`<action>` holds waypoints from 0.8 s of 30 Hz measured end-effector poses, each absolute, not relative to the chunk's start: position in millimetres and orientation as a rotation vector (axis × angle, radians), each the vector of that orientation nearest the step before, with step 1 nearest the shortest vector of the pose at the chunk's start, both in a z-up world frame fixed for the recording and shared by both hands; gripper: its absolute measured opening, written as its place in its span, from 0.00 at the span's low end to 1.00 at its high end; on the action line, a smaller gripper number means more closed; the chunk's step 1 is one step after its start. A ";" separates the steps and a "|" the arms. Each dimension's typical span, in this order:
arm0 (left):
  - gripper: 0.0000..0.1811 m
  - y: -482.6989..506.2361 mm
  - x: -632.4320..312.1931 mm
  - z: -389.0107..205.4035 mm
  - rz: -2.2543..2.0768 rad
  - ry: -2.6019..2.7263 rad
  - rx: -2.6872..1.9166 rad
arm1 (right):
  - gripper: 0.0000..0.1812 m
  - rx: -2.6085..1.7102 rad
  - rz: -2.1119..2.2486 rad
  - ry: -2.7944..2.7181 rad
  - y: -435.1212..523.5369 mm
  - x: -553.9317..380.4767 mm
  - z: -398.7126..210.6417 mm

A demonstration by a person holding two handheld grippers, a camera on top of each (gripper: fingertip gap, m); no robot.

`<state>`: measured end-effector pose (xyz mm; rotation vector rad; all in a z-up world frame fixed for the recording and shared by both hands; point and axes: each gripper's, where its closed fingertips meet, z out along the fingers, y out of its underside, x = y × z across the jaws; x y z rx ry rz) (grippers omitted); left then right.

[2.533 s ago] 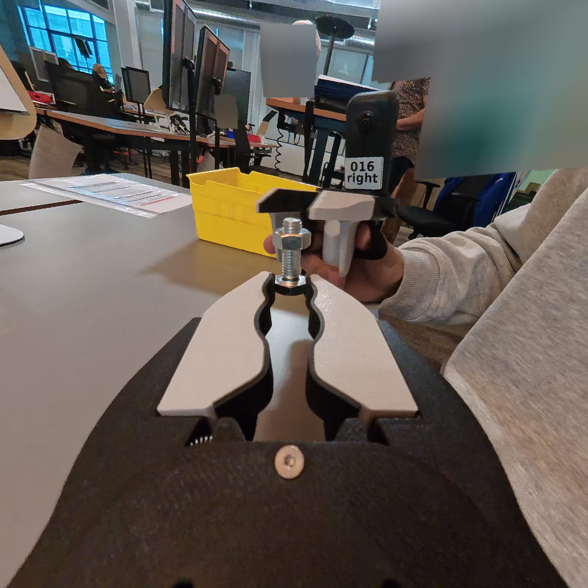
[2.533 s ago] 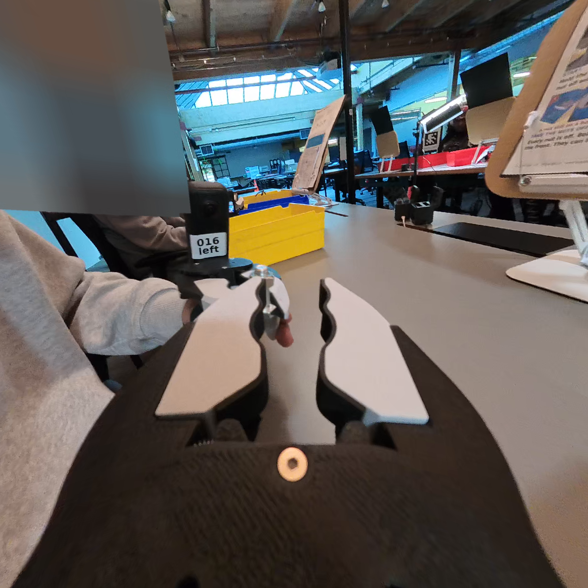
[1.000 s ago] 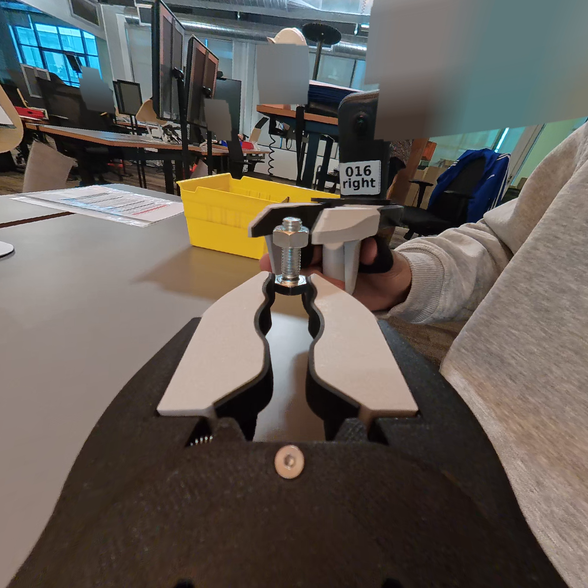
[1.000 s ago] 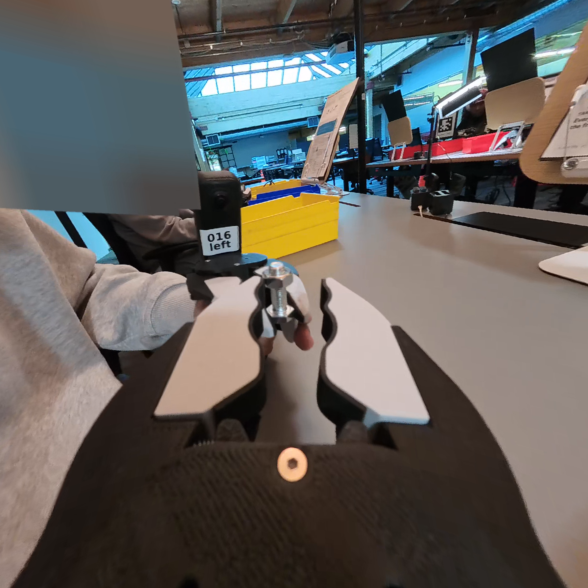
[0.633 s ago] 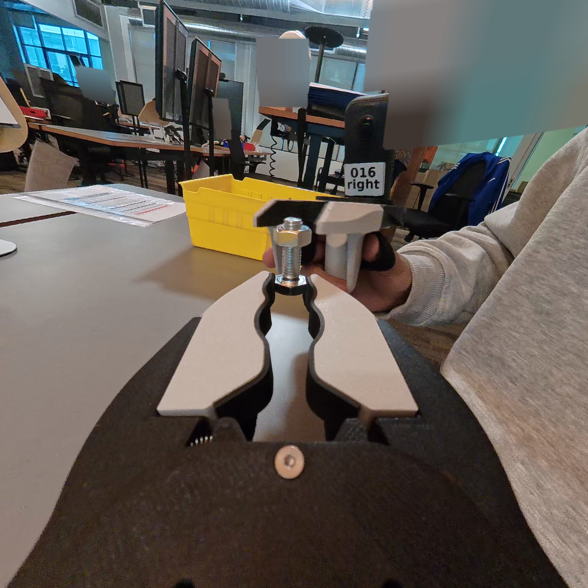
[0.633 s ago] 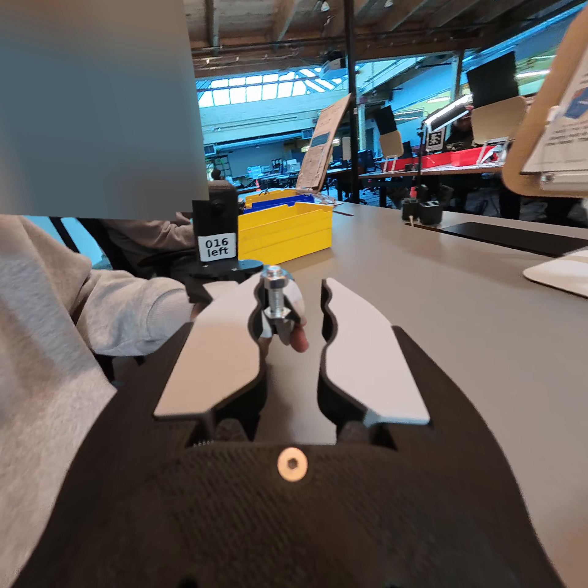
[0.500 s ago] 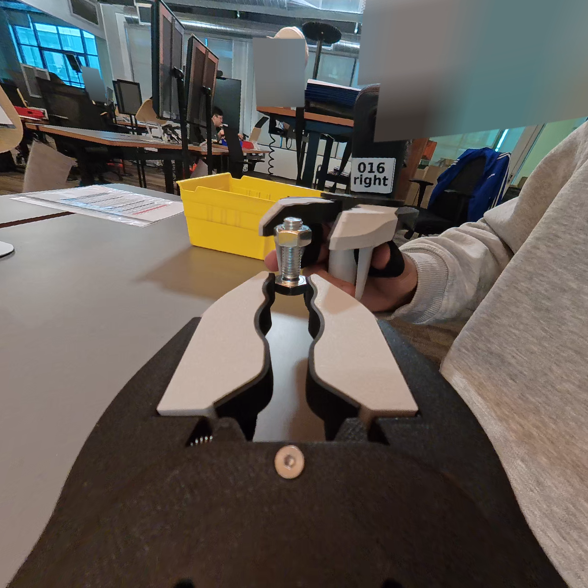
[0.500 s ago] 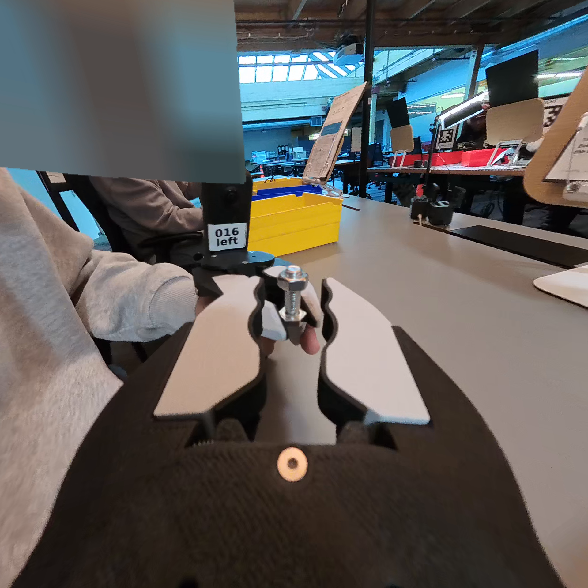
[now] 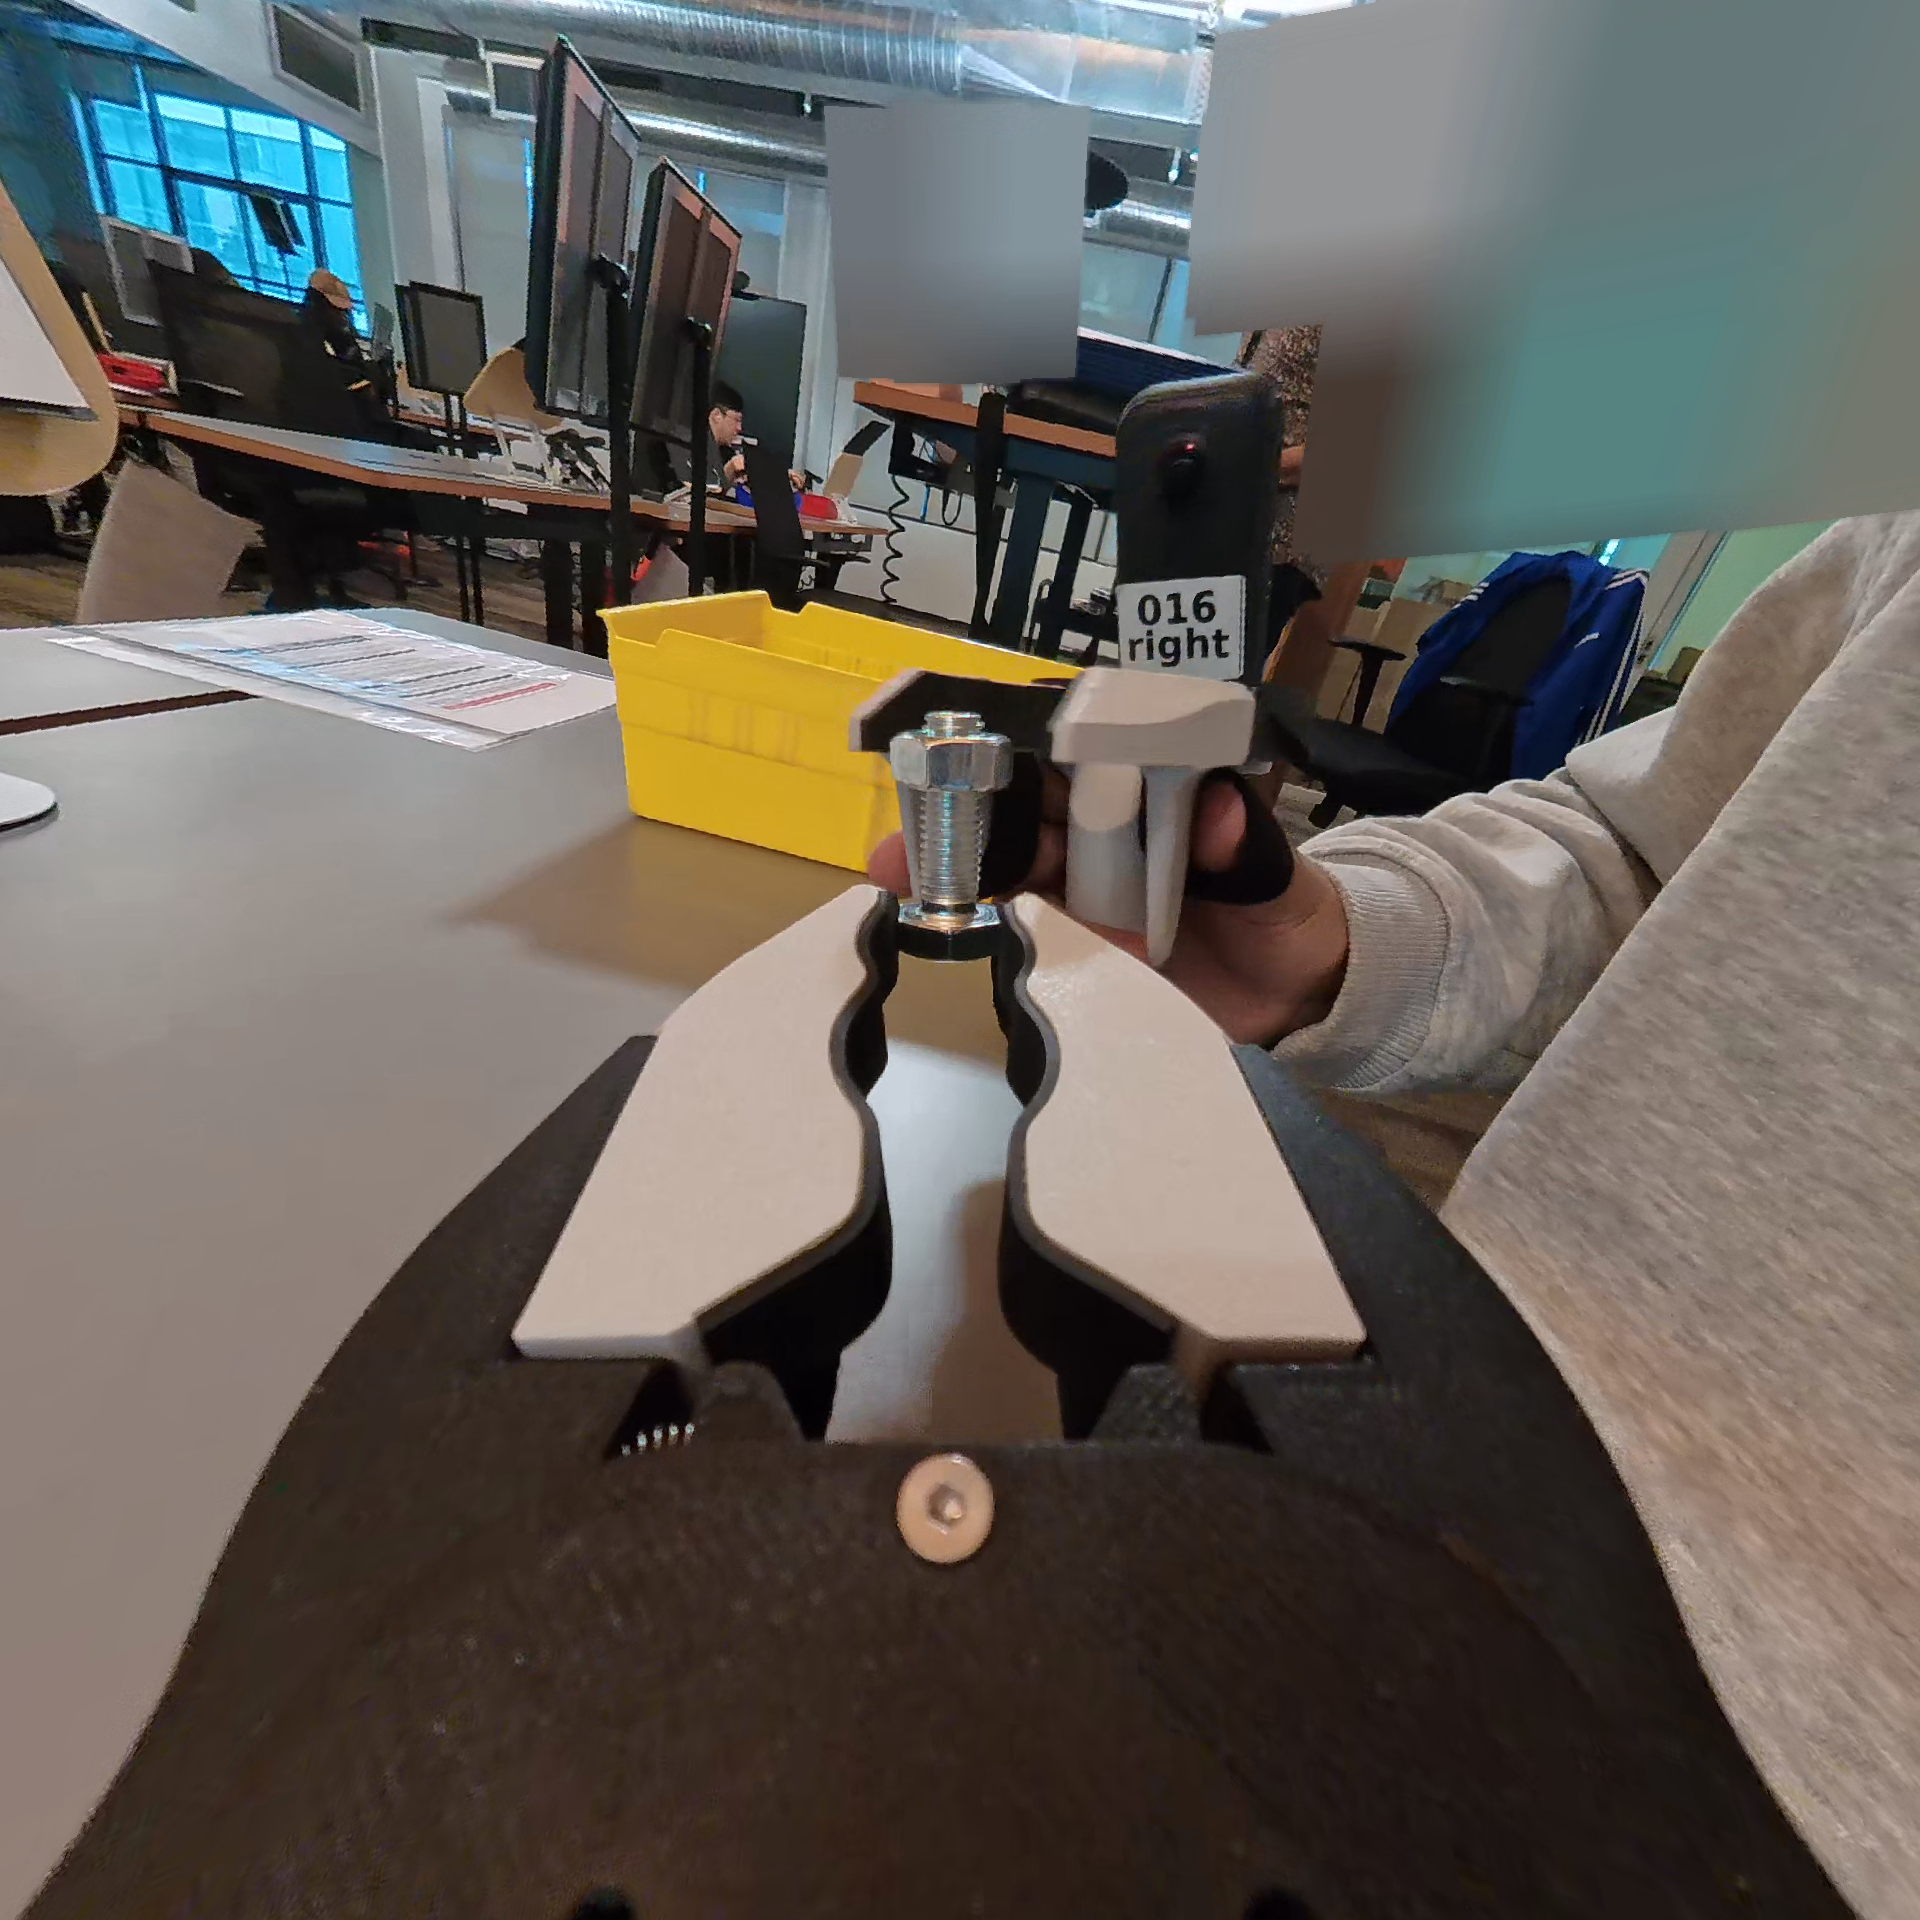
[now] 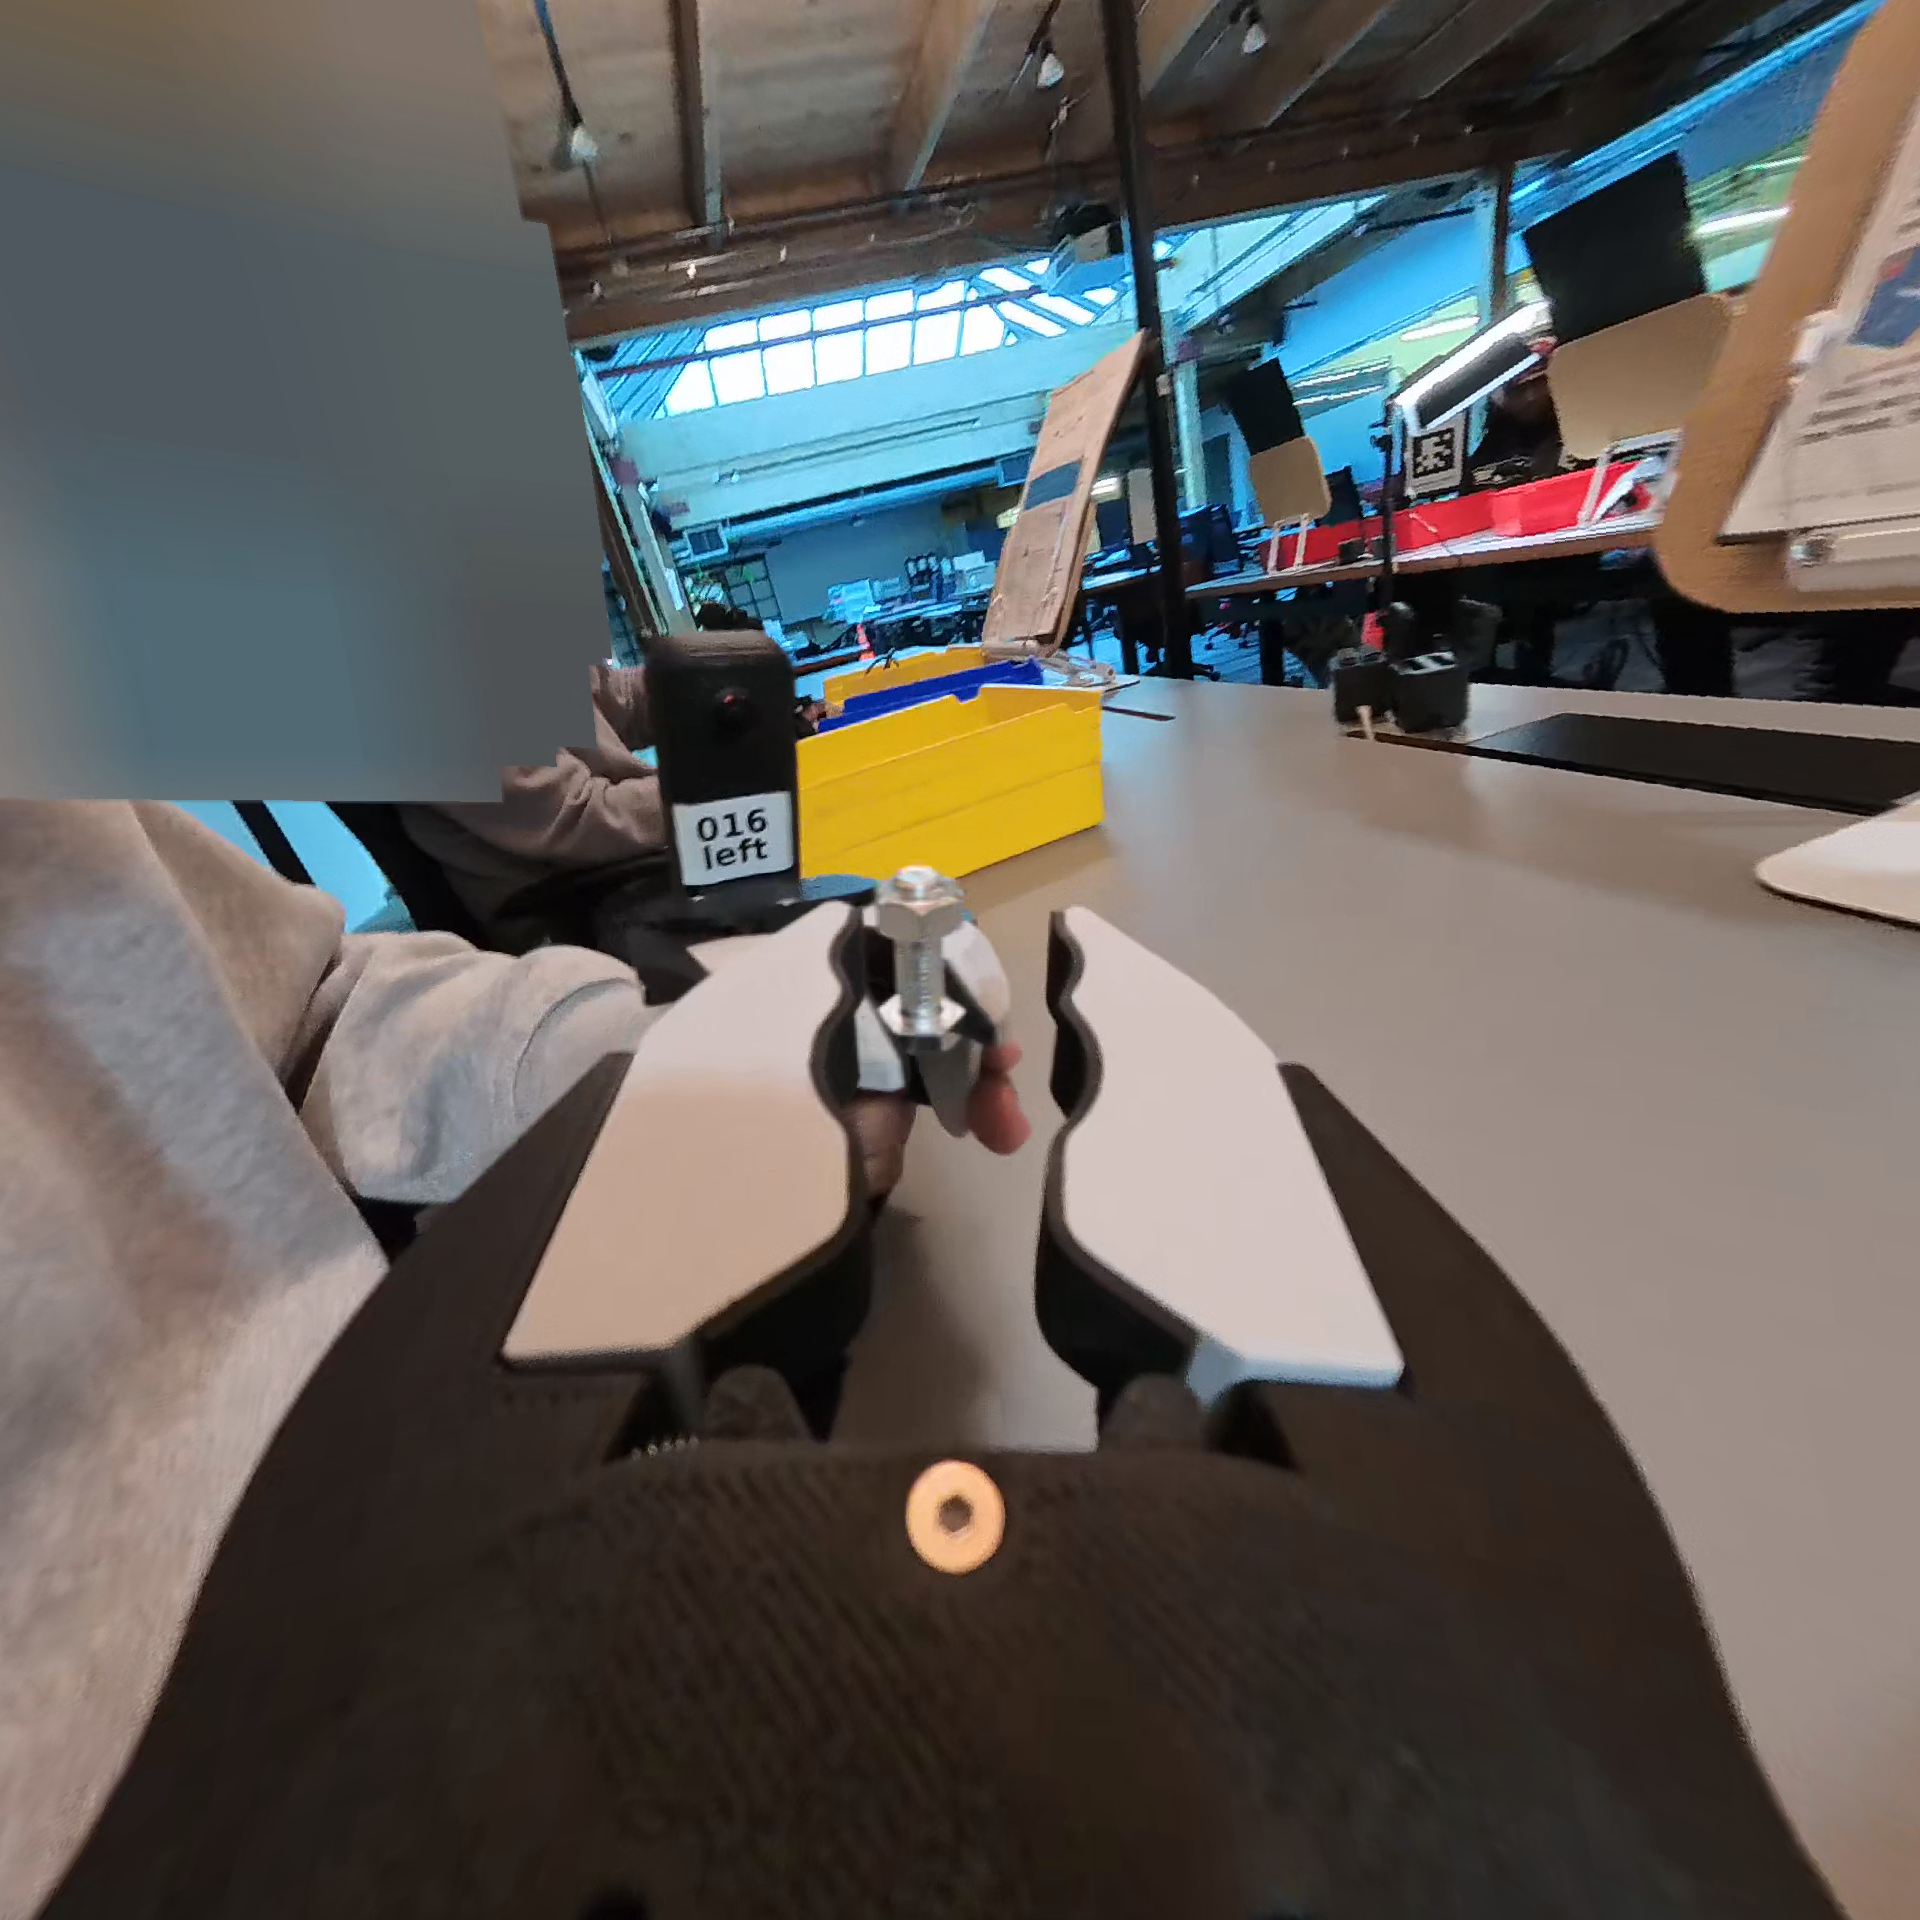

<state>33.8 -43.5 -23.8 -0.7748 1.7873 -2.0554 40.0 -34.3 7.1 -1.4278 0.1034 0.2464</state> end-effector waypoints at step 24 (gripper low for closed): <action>0.11 -44.2 32.4 -19.2 -2.077 1.755 -0.755 | 0.11 -1.495 0.241 0.054 -28.1 28.3 -3.2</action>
